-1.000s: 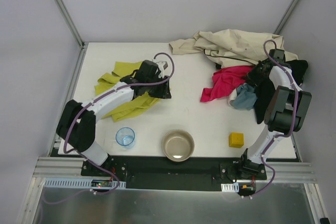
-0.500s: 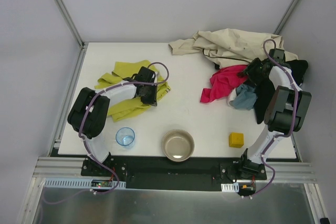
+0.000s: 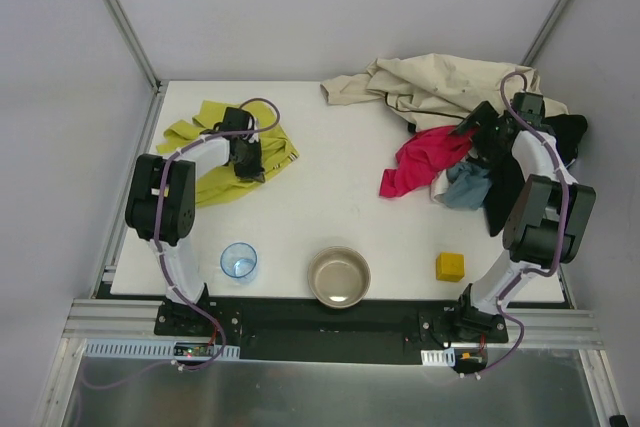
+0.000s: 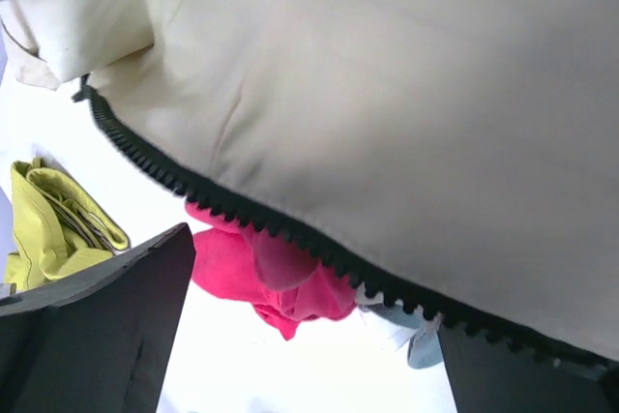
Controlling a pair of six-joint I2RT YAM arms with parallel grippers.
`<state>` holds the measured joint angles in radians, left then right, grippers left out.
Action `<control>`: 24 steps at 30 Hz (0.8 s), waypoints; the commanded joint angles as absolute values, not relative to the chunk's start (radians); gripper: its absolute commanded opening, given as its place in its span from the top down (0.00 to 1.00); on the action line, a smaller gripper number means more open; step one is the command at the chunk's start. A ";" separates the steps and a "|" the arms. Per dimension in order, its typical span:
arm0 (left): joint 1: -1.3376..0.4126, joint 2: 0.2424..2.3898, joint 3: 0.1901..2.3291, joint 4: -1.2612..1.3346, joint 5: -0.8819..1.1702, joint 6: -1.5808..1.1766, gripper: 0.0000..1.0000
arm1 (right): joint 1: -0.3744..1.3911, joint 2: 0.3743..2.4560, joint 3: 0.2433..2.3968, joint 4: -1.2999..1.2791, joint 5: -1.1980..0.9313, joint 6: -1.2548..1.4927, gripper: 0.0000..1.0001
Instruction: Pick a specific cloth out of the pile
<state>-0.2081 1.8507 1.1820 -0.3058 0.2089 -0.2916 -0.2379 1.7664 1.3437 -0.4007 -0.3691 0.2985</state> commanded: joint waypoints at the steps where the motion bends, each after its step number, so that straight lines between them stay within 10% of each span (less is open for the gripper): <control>1: -0.143 1.917 1.311 -0.337 0.212 -0.268 1.00 | -0.226 1.672 1.341 -0.374 -0.339 0.290 0.00; 24: -0.179 1.659 1.275 -0.400 0.270 -0.282 0.99 | -0.095 1.465 1.356 -0.483 -0.268 0.224 0.04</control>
<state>-0.1459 1.8172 1.3075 -0.4030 0.2317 -0.2737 -0.1516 1.5482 1.3399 -0.4545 -0.2943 0.2565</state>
